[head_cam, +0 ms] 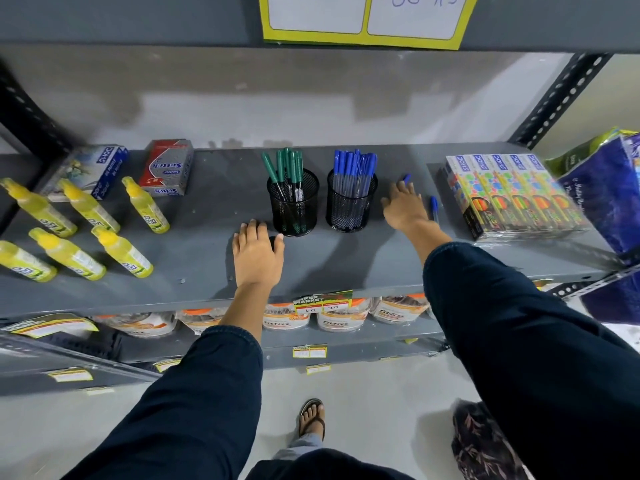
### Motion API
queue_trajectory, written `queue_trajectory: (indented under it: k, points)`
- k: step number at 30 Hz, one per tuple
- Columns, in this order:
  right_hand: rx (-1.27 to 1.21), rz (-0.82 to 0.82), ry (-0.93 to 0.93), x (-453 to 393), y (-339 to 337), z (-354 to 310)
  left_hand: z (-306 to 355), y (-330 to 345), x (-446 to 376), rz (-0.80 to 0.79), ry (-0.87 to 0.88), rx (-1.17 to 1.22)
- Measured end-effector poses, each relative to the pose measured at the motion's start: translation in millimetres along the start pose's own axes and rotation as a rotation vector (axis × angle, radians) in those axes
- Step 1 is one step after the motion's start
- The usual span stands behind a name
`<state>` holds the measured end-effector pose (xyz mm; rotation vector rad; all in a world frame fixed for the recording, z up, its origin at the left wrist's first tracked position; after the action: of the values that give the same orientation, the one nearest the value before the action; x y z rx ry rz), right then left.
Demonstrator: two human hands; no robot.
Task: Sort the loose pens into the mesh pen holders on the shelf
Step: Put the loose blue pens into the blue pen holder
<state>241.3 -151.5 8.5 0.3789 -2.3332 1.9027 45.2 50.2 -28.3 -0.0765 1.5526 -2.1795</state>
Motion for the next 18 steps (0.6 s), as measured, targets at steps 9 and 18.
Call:
queue_trajectory:
  k: [9, 18]
  points:
    - [-0.109, 0.352, -0.100, 29.9, 3.1, 2.3, 1.1, 0.3, -0.5, -0.009, -0.004, -0.007]
    - [-0.293, 0.135, 0.182, 20.5, -6.0, -4.1, 2.0, 0.5, -0.4, -0.008, -0.004, -0.022]
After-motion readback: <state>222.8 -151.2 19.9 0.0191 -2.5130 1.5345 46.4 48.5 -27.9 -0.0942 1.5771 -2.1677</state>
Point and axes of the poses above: each hand's wrist, its own x-axis away from the middle knuckle, its own y-axis out of the palm, z = x × y, the point moved 3 cm from there along -x, towards the middle knuckle, and after that the axes turned 14 degrees about y, right-handed, at the moved point
